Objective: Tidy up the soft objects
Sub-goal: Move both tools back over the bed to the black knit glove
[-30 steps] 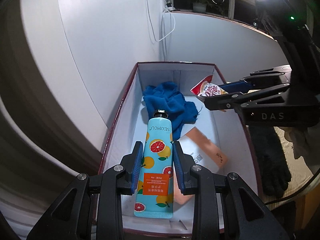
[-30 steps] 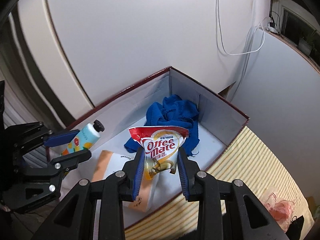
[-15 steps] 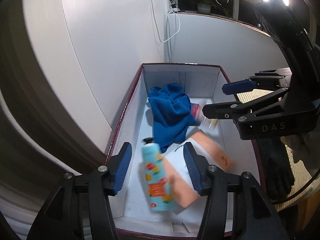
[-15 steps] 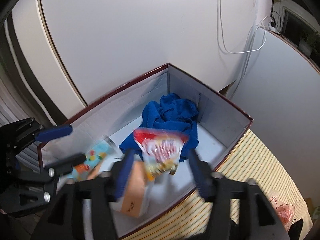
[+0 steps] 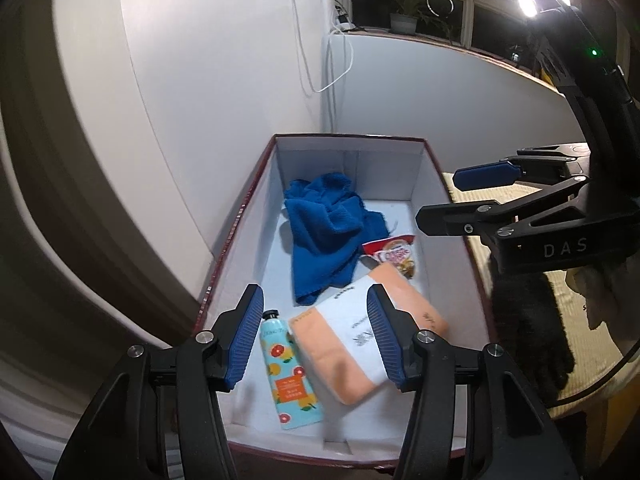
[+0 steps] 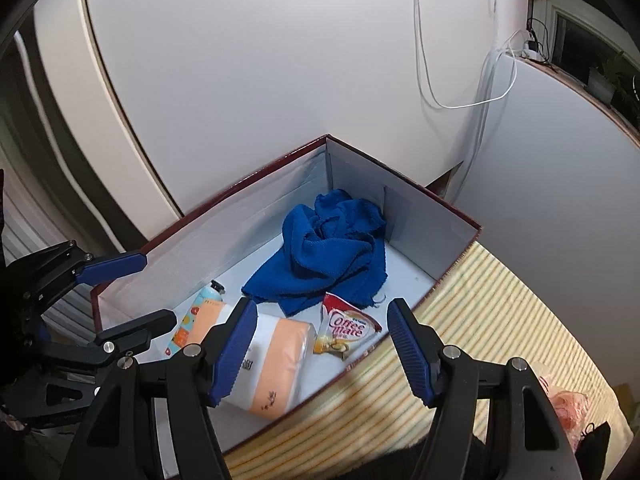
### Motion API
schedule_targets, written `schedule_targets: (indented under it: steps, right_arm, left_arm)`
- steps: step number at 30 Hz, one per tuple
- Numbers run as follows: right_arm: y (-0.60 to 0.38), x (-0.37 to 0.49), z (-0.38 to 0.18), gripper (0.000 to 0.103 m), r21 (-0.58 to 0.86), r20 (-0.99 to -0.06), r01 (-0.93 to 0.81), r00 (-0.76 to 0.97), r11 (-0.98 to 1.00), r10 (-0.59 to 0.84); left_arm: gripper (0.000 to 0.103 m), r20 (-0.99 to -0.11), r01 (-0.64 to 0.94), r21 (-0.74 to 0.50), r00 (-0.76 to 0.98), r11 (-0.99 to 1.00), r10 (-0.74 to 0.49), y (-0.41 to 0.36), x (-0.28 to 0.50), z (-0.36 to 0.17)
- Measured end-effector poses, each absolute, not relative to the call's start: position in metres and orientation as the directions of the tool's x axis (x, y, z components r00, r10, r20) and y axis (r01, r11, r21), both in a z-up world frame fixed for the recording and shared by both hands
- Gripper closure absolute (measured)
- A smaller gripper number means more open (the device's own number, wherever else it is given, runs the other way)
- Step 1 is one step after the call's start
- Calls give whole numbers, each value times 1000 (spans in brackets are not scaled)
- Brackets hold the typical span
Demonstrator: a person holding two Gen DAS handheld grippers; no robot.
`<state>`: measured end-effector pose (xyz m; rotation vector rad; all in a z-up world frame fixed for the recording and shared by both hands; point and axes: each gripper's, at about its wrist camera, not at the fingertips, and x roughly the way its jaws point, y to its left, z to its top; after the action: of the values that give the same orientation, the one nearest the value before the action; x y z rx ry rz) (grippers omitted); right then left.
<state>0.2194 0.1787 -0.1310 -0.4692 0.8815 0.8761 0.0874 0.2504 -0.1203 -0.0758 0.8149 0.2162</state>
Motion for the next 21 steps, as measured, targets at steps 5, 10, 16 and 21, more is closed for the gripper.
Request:
schedule_targets:
  steps: [5, 10, 16, 21]
  right_arm:
    - [160, 206, -117, 39, 5, -814, -812, 336, 583, 474]
    - [131, 195, -104, 39, 41, -802, -797, 333, 602, 496]
    - [83, 182, -90, 39, 84, -786, -772, 337, 630, 518]
    - [38, 180, -91, 39, 144, -784, -732, 326, 666, 527]
  left_arm:
    - [50, -715, -191, -13, 688, 982, 124, 235, 79, -111]
    - [50, -697, -144, -53, 714, 988, 67, 211, 72, -102]
    - [45, -669, -77, -120, 743, 990, -23, 175, 62, -93]
    - [44, -669, -4, -151, 737, 989, -99, 140, 62, -97]
